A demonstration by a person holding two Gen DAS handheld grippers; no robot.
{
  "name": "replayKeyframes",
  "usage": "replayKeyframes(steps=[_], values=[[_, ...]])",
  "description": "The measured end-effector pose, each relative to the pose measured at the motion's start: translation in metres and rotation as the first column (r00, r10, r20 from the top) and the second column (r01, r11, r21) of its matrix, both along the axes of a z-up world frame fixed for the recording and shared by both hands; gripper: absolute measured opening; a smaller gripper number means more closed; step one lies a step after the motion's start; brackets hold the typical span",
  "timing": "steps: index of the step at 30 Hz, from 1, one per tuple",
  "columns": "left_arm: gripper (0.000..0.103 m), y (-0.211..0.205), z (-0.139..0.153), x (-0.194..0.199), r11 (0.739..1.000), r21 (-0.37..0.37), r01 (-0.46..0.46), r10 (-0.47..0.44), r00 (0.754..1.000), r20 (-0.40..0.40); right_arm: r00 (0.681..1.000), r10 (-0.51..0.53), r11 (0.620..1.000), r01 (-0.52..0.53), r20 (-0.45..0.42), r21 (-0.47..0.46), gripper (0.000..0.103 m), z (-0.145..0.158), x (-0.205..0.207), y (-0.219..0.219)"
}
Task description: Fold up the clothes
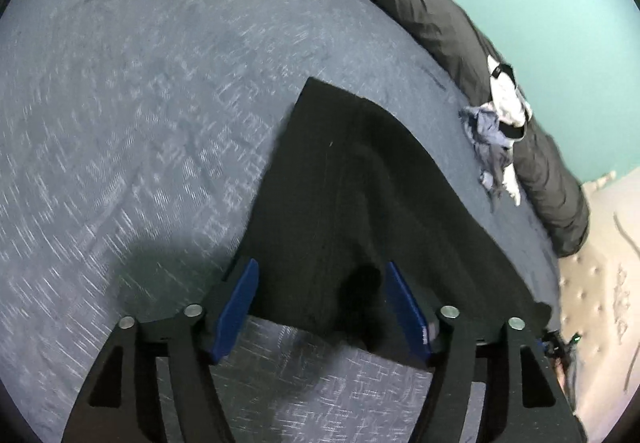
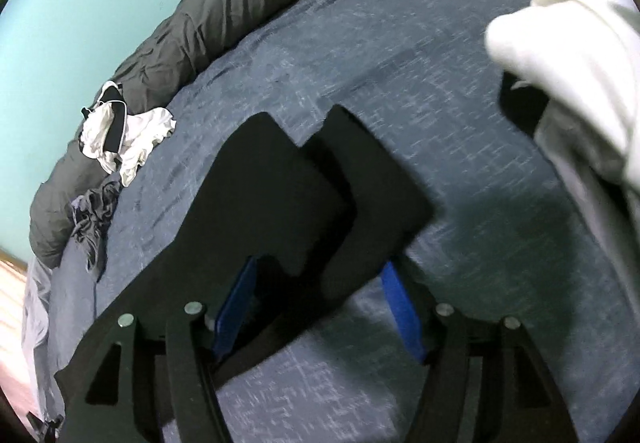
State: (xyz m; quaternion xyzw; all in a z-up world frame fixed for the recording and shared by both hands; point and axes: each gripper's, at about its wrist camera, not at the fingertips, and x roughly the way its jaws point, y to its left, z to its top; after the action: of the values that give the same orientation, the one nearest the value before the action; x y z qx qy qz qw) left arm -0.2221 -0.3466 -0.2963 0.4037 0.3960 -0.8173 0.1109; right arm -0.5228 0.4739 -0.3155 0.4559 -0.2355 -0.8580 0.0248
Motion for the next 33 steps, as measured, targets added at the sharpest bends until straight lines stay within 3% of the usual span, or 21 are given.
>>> replayKeyframes(steps=[5,11,15,25,28,29,31,33], values=[[0.082,0.008,-0.003,0.002,1.0,0.019,-0.011,0.012,0.999,-0.036,1.0,0.009,1.0,-0.008,-0.021,0.017,0.066,-0.002,-0.009,-0.007],[0.083,0.017,-0.002,0.007,1.0,0.01,-0.007,0.007,1.0,0.008,1.0,0.01,0.999,-0.009,-0.019,0.045,0.065,-0.003,-0.012,-0.01],[0.083,0.024,-0.012,0.012,0.997,0.078,-0.021,0.019,0.999,0.029,1.0,0.002,0.999,-0.002,-0.015,0.039,0.065,-0.005,-0.01,-0.008],[0.083,0.029,-0.031,-0.023,0.992,0.091,-0.082,0.08,0.997,0.02,1.0,0.0,0.999,-0.001,0.003,0.047,0.065,-0.004,-0.011,-0.005],[0.08,0.027,-0.031,-0.026,0.991,0.066,-0.115,0.115,0.993,0.005,1.0,-0.008,0.999,0.008,0.001,0.042,0.065,-0.006,-0.012,-0.007],[0.071,0.027,-0.03,-0.026,0.991,0.05,-0.126,0.126,0.992,0.003,1.0,-0.004,0.999,0.004,0.0,0.047,0.064,-0.006,-0.012,-0.009],[0.058,0.025,-0.03,-0.027,0.99,0.036,-0.134,0.135,0.991,0.0,1.0,0.013,0.998,-0.012,-0.007,0.056,0.038,-0.006,-0.013,-0.014],[0.044,0.022,-0.033,-0.027,0.989,0.044,-0.138,0.139,0.99,-0.007,0.999,0.035,0.997,-0.033,-0.021,0.074,0.019,-0.002,-0.012,-0.019]])
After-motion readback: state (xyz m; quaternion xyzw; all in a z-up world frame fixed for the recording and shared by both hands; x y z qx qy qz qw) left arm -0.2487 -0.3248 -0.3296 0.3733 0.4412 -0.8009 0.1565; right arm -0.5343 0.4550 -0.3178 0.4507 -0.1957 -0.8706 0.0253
